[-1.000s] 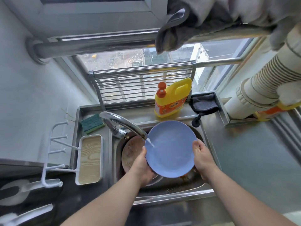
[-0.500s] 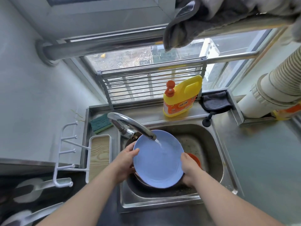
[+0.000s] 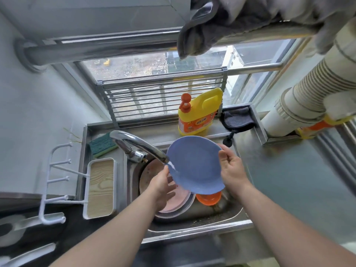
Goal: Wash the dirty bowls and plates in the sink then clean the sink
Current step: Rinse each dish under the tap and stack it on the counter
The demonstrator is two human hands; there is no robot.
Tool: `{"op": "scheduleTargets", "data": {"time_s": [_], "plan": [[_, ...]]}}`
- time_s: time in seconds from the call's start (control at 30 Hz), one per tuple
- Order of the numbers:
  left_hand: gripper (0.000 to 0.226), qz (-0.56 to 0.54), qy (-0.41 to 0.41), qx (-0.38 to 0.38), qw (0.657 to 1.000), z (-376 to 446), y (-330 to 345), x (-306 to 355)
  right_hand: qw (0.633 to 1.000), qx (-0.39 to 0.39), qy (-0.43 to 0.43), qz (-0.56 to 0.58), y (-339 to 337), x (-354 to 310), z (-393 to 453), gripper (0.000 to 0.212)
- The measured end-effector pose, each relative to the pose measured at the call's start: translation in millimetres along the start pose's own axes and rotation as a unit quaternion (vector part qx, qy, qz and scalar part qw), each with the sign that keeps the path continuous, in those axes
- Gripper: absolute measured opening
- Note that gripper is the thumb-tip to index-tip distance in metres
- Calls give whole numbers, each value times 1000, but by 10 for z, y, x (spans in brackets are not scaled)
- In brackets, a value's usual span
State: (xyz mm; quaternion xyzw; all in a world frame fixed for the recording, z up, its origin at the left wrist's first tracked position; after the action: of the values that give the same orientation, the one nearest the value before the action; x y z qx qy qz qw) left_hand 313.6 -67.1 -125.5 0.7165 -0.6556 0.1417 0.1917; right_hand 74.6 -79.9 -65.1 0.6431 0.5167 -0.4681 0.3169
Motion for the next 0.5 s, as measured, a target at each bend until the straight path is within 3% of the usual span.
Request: {"op": "scheduleTargets", "data": {"time_s": [0.07, 0.17, 0.23, 0.3, 0.43, 0.5], "plan": [[33, -19, 4, -4, 1000, 7, 180, 4, 1000, 19, -15, 0, -180, -76, -26, 32], [18, -98, 73, 85, 989, 95, 241, 133, 998, 58, -4, 14, -449, -2, -92, 40], [15, -176, 93, 103, 975, 85, 285, 261, 995, 89, 20, 31, -595, 122, -161, 44], [24, -208, 68, 83, 972, 42, 366, 331, 991, 119, 40, 40, -691, 217, -240, 45], [56, -166, 34, 69, 983, -47, 431, 375, 984, 148, 71, 67, -772, 400, -329, 47], [61, -144, 29, 50, 988, -47, 452, 359, 983, 149, 76, 77, -763, 449, -336, 43]]}}
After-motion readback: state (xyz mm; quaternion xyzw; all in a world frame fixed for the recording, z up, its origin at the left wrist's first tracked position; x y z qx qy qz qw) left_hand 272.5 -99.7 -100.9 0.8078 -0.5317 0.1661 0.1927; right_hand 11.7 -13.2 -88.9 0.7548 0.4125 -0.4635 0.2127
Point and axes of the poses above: each hand's wrist, its own z-axis towards the middle knuckle, its own y-axis out of the palm, x = y × z, the point moved 7 cm from there along z, towards the middle knuckle, and after that the axes turned 2 degrees about z, right-handed, at the moved point
